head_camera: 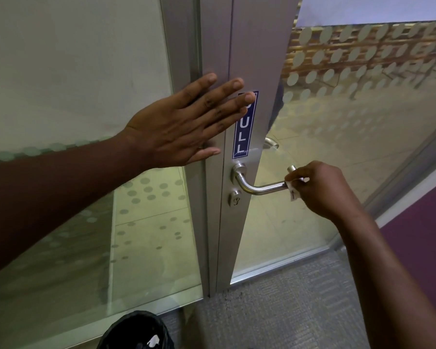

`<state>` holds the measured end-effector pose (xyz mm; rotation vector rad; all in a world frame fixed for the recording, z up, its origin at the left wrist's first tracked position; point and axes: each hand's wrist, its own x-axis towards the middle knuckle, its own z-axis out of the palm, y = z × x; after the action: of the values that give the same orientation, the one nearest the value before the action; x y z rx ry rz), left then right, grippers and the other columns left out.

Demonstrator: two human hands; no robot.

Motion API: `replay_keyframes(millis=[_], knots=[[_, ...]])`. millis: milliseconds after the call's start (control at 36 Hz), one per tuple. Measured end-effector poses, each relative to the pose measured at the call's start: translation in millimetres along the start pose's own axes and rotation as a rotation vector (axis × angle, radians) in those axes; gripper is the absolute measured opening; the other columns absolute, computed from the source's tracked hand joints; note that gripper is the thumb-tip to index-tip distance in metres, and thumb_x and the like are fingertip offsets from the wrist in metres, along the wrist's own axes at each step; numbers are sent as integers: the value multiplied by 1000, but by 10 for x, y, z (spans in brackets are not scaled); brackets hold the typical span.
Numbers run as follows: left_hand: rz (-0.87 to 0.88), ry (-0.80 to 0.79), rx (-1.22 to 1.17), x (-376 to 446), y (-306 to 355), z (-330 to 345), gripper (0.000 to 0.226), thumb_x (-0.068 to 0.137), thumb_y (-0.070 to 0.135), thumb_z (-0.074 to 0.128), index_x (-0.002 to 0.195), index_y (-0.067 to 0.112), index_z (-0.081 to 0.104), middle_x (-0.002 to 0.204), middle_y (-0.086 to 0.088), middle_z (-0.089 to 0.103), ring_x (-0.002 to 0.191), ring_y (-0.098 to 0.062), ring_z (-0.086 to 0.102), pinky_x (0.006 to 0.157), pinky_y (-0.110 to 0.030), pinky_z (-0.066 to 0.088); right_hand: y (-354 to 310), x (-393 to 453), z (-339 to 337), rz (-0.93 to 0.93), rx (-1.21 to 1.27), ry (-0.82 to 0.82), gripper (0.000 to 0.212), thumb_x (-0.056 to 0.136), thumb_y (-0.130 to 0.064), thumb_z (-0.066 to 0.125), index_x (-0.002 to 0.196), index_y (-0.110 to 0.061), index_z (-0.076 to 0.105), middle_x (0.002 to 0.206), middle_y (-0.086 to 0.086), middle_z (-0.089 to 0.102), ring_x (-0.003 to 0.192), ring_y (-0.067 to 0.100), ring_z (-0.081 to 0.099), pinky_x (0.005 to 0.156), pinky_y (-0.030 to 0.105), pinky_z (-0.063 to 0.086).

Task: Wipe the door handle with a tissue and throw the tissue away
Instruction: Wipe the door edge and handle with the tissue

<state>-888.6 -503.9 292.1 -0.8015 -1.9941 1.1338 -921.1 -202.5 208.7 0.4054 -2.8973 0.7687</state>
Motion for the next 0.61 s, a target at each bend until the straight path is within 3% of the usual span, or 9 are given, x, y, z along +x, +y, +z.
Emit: replay_keyframes(millis=[139,222,333,472,611], knots=[[-4,-6,-3,2,-6,-11,79,105,56,-6,163,2,-4,171,-20,-2,158,-35,8,127,-48,10,-189,-150,169,-13,20,11,22,87,-6,64,86,-20,81,81,-1,59,80,15,61,63,23,36],[-2,-17,-3,1,-5,-17,80,105,56,-6,163,2,-7,170,-21,-6,158,-35,6,128,-48,11,-302,-203,241,-54,15,2,24,88,-5,63,86,-23,79,85,0,61,73,13,58,60,22,40],[-1,-31,-19,1,-11,-22,79,105,56,-6,163,2,-8,170,-20,-7,158,-35,5,128,-47,11,-408,-191,273,-144,21,25,24,90,-5,63,95,-22,78,93,2,65,80,22,62,90,39,49],[-2,-30,-23,-6,-13,-25,79,104,56,-8,163,2,-9,169,-21,-11,158,-35,5,128,-47,10,-550,-64,285,-246,-8,28,29,89,-7,69,113,-23,73,113,2,64,95,22,63,84,37,55],[-1,-30,-24,-6,-7,-40,79,104,55,-9,163,1,-8,167,-22,-14,158,-35,7,127,-47,12,-702,31,359,-358,-133,-75,35,83,-3,72,114,-20,72,122,5,63,108,25,63,87,32,54]])
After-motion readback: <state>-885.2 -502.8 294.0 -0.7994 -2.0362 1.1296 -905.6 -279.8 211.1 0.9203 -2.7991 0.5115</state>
